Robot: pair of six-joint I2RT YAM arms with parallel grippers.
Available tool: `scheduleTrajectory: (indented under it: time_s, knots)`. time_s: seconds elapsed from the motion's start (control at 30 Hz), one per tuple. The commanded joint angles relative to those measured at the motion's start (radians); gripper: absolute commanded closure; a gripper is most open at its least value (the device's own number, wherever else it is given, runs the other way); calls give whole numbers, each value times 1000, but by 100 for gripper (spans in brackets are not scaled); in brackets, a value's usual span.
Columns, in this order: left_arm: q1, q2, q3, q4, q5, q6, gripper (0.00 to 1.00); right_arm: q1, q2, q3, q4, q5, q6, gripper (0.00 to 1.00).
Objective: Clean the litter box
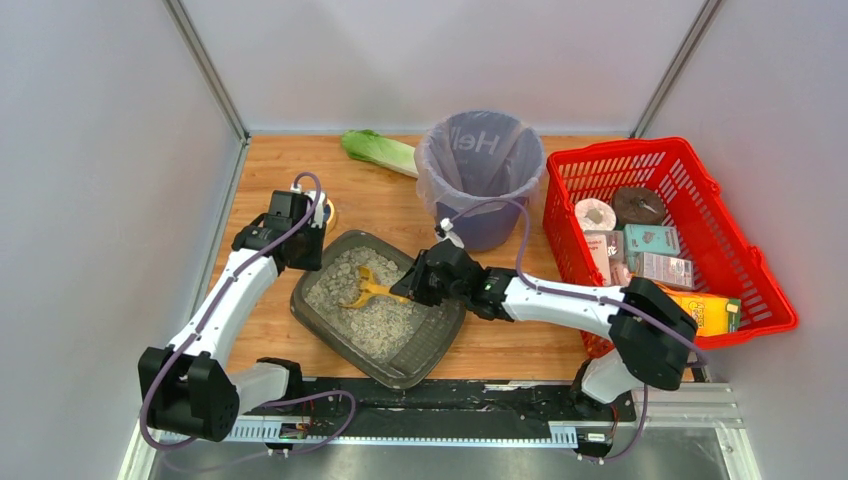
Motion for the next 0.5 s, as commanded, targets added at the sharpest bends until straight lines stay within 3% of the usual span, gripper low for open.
scheduleTrajectory:
  time_s: [0.0,0.23,0.47]
  knots:
    - [-16,14,-4,-12,41,-8,66,15,105,-50,46,52,6,100]
    - [-22,14,-3,-13,46,-8,66,26,161,-140,305,6,1,100]
    - [-22,-3,4,-19,40,-3,66,40,89,-215,402,9,-23,100]
